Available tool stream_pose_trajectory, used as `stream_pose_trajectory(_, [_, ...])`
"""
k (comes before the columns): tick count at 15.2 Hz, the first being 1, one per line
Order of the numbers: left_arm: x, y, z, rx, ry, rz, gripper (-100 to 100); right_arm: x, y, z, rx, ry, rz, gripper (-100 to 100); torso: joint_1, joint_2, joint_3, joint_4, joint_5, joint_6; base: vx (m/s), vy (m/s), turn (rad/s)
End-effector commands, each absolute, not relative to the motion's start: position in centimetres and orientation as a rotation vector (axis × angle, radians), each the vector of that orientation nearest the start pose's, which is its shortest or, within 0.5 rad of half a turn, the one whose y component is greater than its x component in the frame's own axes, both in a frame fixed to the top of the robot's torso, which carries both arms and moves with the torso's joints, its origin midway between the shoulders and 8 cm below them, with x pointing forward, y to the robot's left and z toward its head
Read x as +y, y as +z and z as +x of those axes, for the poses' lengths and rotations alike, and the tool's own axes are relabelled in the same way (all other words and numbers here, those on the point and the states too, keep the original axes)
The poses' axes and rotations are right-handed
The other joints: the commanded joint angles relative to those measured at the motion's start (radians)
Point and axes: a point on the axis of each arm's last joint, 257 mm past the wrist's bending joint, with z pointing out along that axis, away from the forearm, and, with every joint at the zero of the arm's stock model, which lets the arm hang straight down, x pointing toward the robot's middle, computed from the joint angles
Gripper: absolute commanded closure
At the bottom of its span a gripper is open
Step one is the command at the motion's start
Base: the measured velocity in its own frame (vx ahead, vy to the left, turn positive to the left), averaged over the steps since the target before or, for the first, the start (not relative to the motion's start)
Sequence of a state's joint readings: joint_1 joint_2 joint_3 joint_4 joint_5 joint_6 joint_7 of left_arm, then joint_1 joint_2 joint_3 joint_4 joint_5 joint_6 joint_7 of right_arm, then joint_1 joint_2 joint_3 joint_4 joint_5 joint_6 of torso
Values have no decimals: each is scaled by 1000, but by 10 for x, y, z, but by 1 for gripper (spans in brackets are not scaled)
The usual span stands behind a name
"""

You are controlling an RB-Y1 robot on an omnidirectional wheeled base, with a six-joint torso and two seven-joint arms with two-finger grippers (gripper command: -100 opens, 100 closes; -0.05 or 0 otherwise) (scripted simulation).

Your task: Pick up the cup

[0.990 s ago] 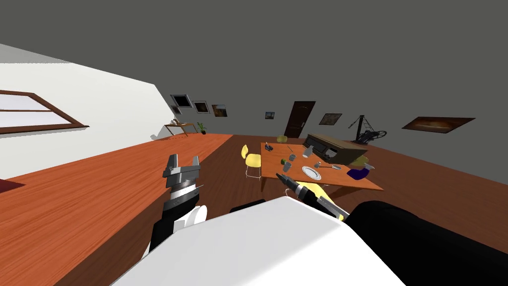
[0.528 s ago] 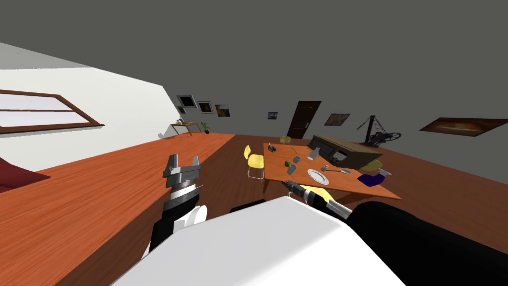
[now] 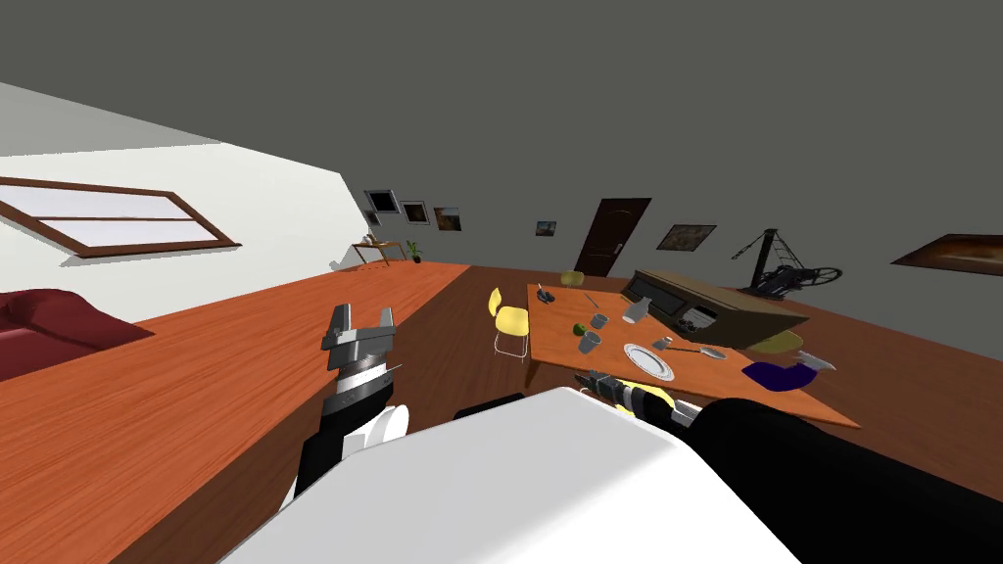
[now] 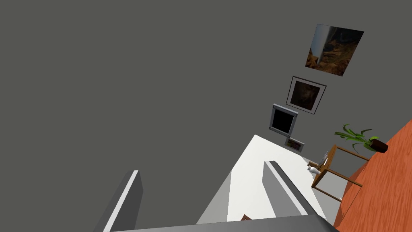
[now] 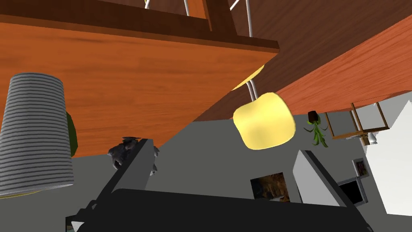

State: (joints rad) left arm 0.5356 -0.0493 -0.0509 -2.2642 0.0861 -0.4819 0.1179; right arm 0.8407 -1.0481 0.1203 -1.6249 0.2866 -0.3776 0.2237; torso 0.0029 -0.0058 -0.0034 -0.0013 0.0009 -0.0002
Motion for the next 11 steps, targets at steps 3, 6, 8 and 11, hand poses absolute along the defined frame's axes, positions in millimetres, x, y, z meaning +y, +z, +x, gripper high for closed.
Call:
stream_pose_trajectory(3, [283,2,347,517,-1483,-851,0,-500,-406,152,2455,171,-33,-100,0,0,0,0,0,0,78,39,111])
stream_pose_trajectory(6, [283,2,347,517,-1483,-851,0,-531,-406,135,2524,91,-104,-100,-1,0,0,0,0,0,80,26,89])
stream_pose_trajectory(8, [283,2,347,517,-1483,-851,0,-551,-406,120,2575,34,-156,-100,-1,0,0,0,0,0,92,25,117])
stream_pose_trajectory(11, [283,2,347,517,-1483,-851,0,-582,-404,101,2634,-46,-206,-100,-1,0,0,0,0,0,86,18,69])
